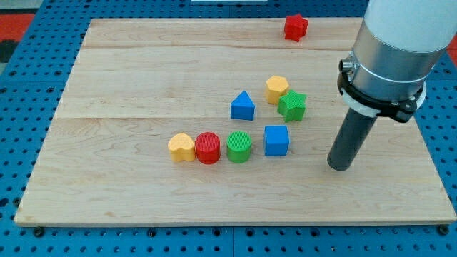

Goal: Place the blue cube towards the top right side of the green circle

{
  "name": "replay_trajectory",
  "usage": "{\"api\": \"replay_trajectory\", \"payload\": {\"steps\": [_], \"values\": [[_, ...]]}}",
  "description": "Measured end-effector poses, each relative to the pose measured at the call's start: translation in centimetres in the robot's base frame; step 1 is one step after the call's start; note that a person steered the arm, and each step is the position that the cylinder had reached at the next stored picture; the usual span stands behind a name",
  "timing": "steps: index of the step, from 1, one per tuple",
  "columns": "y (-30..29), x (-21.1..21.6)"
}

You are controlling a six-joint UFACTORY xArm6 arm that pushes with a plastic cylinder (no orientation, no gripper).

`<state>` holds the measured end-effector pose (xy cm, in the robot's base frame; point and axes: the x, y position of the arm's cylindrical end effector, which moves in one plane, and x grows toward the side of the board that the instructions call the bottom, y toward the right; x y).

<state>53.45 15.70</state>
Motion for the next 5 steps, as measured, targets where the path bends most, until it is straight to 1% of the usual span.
{"api": "replay_trajectory", "payload": {"steps": [2,3,4,5], "values": [[1.5,-0.3],[1.9,0.9],[-4.2,0.6],[-4.3,-2.2]]}}
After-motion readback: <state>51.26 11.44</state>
